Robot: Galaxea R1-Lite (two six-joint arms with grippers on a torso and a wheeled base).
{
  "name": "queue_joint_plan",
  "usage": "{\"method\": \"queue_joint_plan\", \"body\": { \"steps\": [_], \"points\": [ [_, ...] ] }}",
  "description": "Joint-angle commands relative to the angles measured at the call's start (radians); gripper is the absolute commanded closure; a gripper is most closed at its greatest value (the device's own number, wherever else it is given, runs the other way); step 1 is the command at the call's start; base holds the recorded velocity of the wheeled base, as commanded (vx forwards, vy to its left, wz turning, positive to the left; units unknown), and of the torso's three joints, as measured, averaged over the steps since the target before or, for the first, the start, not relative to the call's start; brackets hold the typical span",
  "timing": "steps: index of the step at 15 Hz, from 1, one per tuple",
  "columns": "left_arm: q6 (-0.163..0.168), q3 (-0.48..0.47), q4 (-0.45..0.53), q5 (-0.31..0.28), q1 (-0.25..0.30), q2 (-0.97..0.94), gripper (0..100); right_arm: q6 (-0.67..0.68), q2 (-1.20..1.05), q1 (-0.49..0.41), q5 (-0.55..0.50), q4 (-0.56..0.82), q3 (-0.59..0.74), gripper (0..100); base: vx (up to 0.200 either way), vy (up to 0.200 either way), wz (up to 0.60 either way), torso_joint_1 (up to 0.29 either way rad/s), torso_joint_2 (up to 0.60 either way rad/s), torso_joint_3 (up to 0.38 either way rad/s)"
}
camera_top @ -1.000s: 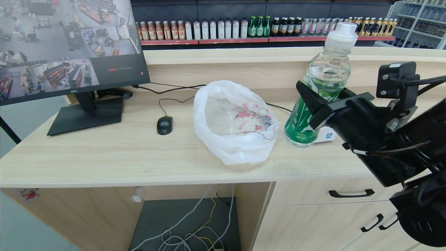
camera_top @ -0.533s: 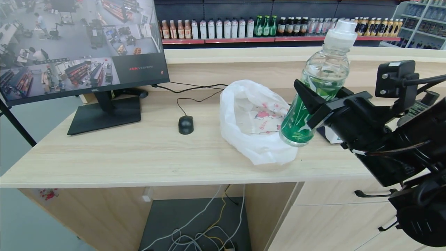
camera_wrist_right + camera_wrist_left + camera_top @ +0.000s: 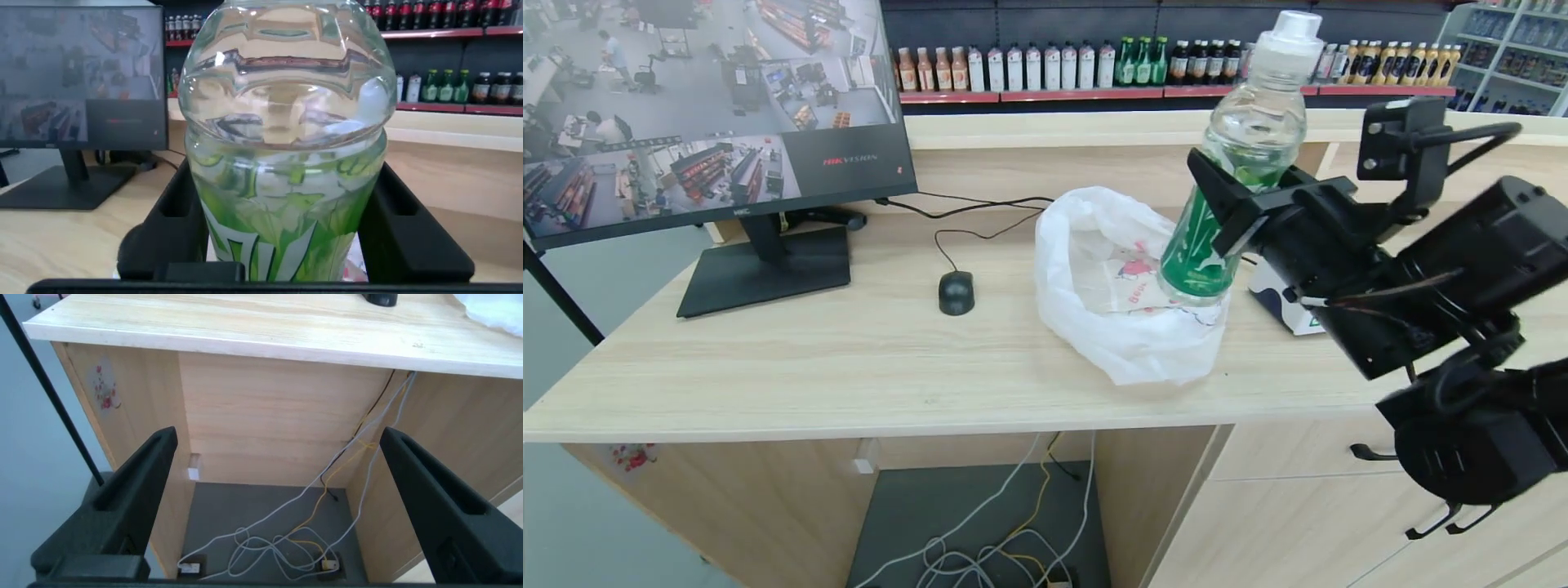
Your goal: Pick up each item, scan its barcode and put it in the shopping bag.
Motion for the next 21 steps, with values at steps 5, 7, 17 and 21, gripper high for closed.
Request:
{"method": "queue_joint_plan", "body": {
  "steps": [5, 7, 17, 21],
  "points": [
    [-0.001, 0.000, 0.000, 0.000, 0.001, 0.000, 0, 0.063, 0.262, -0.005, 0.012, 0.254, -0.481, 100, 0.000, 0.000, 0.00, 0.000, 0.00, 0.000],
    [-0.001, 0.000, 0.000, 0.000, 0.001, 0.000, 0, 0.066, 0.313, -0.010, 0.013, 0.299, -0.562, 100, 0.000, 0.000, 0.00, 0.000, 0.00, 0.000],
    [-0.001, 0.000, 0.000, 0.000, 0.001, 0.000, 0, 0.077, 0.460, -0.059, 0.019, 0.452, -0.785, 100, 0.000, 0.000, 0.00, 0.000, 0.00, 0.000],
    [-0.001, 0.000, 0.000, 0.000, 0.001, 0.000, 0, 0.077, 0.491, -0.059, 0.019, 0.477, -0.818, 100, 0.000, 0.000, 0.00, 0.000, 0.00, 0.000]
  ]
}}
